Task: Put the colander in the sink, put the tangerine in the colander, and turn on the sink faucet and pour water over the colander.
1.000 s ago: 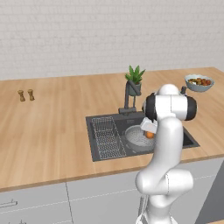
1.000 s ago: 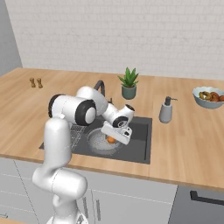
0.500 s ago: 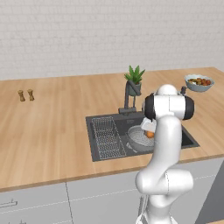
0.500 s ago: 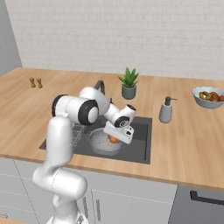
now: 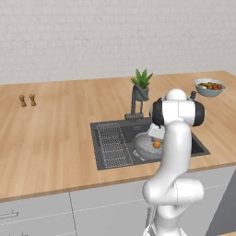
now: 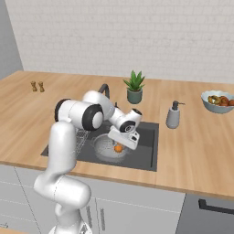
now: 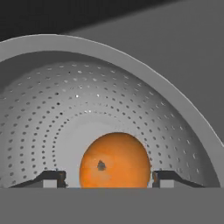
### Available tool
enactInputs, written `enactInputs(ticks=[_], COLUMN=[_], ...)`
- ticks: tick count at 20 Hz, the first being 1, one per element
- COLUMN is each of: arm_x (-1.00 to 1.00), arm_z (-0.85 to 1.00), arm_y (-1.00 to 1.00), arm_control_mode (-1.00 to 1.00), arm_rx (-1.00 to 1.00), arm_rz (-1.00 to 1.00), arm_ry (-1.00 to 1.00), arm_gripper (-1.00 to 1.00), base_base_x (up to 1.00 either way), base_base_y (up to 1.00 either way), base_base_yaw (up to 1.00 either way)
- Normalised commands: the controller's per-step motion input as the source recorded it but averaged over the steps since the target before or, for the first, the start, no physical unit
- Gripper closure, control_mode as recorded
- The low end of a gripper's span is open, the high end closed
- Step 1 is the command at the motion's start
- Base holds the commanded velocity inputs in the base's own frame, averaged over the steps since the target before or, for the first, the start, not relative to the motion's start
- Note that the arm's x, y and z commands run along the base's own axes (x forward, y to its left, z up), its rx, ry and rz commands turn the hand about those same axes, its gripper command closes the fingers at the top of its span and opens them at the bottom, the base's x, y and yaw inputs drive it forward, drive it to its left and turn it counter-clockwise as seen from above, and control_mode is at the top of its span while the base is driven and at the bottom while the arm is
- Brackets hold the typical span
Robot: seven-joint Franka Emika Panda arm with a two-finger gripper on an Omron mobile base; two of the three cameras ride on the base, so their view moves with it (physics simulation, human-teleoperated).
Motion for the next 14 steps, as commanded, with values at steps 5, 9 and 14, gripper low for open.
enactInputs(ticks=[5, 9, 14], arm_x=[-0.03, -0.11, -0.33], arm_z=[0.15, 0.43, 0.53], arm_y=[0.14, 0.06, -0.04], arm_control_mode=[-1.0, -1.0, -1.0], arm_rx=[0.0, 0.01, 0.01], arm_rz=[0.0, 0.0, 0.0], arm_ry=[0.0, 0.0, 0.0], arm_gripper=[-1.0, -1.0, -1.0], base_base_x=[0.0, 0.0, 0.0], base_base_y=[0.0, 0.0, 0.0], base_base_yaw=[0.0, 0.0, 0.0])
